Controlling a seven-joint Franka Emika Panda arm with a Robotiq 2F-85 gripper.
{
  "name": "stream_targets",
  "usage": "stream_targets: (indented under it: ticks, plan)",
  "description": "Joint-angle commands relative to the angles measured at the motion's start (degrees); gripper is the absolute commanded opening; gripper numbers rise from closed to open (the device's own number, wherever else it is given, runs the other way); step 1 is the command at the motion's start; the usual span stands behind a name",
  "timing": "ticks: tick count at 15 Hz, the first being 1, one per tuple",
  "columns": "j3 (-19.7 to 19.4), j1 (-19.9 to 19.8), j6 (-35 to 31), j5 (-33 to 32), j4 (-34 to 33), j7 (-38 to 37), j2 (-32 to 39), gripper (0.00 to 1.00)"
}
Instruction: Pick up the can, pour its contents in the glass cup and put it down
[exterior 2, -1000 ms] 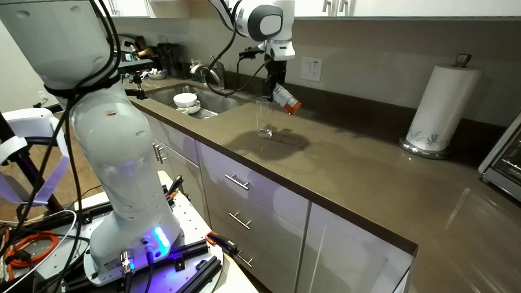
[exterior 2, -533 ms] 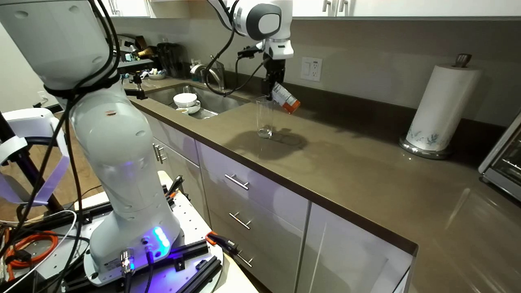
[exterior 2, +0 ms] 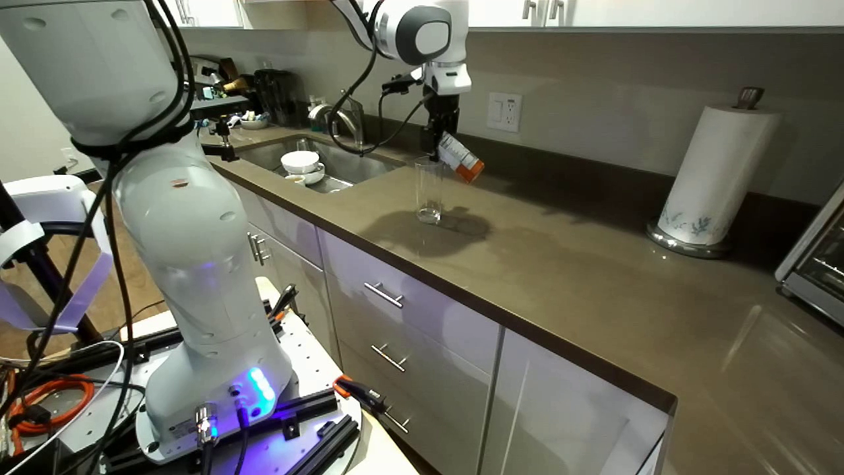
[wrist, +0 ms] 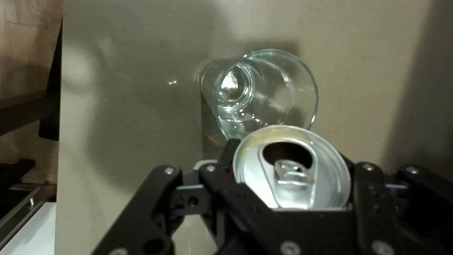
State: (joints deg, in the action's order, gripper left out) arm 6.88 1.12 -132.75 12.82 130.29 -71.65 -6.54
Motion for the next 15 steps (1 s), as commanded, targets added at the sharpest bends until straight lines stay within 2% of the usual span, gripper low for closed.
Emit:
stream_targets:
  ticks: [1,15]
  plan:
    - [0.2,0.7,-3.0,-2.5,2.0,-3.1,-2.0,0.28]
    - [1.1,0.7,-6.4,-7.0,3.3,-6.4,-2.0,0.28]
